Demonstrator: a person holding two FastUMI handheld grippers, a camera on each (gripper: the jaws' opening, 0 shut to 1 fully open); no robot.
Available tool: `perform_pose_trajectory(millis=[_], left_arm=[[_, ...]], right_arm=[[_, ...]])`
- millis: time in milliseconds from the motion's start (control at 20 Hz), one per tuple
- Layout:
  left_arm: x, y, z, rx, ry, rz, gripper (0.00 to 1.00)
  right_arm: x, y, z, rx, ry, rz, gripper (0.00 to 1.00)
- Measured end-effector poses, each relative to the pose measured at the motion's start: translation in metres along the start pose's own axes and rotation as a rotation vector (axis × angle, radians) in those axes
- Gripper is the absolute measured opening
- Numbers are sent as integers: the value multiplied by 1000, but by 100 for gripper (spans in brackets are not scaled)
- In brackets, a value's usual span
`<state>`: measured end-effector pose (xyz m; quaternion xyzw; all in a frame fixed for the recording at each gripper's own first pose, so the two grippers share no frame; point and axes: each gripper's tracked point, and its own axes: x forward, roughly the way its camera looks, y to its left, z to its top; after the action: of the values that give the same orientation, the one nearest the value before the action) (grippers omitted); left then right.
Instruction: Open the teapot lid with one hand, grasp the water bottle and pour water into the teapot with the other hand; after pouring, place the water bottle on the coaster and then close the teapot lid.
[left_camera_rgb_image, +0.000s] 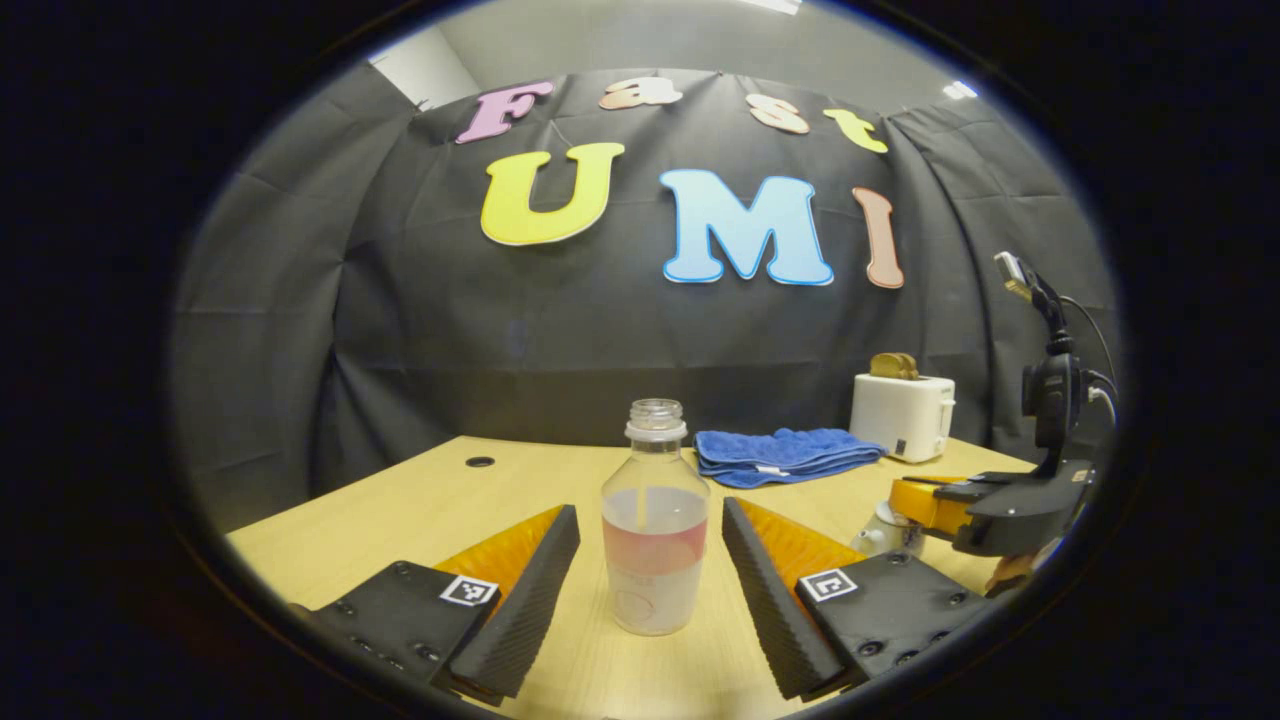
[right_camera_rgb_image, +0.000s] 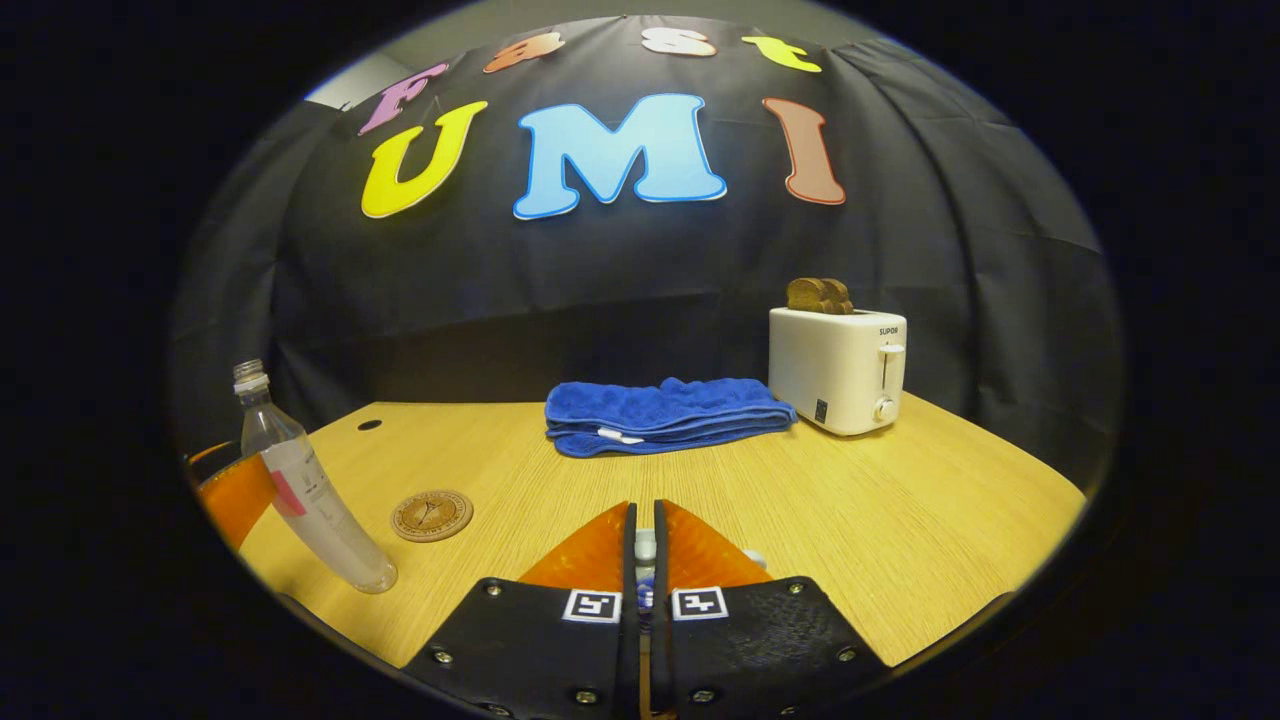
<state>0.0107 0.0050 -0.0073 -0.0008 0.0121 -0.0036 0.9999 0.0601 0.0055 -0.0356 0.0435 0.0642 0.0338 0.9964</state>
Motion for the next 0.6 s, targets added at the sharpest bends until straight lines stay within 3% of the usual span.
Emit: perform_pose_trajectory(millis=[600], left_arm=[[25,-3,-9,28,21,24,100]], right_arm=[[-26,15,31,12,-75,85,5]])
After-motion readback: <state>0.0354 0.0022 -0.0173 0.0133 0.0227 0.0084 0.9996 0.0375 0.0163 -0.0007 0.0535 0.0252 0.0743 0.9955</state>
